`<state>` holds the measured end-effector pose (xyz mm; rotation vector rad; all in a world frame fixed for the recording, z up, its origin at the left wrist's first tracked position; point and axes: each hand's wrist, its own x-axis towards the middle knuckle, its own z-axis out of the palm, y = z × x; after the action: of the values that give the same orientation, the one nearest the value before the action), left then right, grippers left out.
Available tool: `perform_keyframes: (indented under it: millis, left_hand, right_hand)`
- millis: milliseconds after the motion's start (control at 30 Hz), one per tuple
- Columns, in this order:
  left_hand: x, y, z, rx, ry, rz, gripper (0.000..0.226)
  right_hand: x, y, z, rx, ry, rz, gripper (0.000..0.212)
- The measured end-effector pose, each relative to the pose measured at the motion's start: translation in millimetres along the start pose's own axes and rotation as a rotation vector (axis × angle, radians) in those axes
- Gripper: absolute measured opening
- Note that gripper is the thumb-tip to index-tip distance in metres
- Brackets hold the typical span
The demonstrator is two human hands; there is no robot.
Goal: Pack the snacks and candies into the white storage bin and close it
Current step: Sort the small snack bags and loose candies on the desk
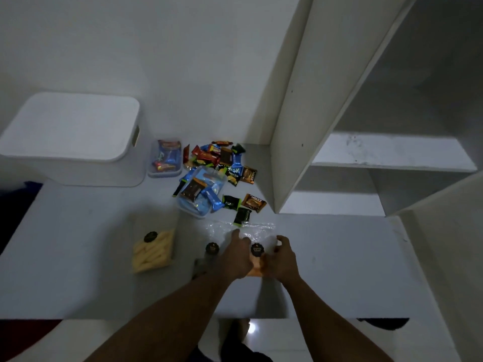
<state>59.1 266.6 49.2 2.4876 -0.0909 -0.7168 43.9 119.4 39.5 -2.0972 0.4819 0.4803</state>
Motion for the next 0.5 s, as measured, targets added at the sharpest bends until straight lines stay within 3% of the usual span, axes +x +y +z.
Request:
perform_keyframes:
  millis: [100,200,267,400,500]
  left_hand:
    - [4,-2,3,0.086,-0.008,0.020,0.062]
    - [8,-5,5,0.087,-0.032,0.026,0.068]
    - [10,-8,5,0.058,-0.065,0.041,0.060]
    - [12,-4,-3,0.030,-0.097,0.092,0.046]
    - [22,0,-17,-0.025,-0.026,0.143,0.027]
  right_hand:
    - [10,6,0,-0.163,0.012,-0.188,0.061]
    - [37,38,13,-0.365,-0.055,-0.288,0.033]
    - [49,51,19,-0.363,-0.078,-0.342,0.019]
    - [40,23,7,-0.282,-0.052,-0.370,0.023]
    - [54,1,-1,-0.232,-0.054,-0.291,0.036]
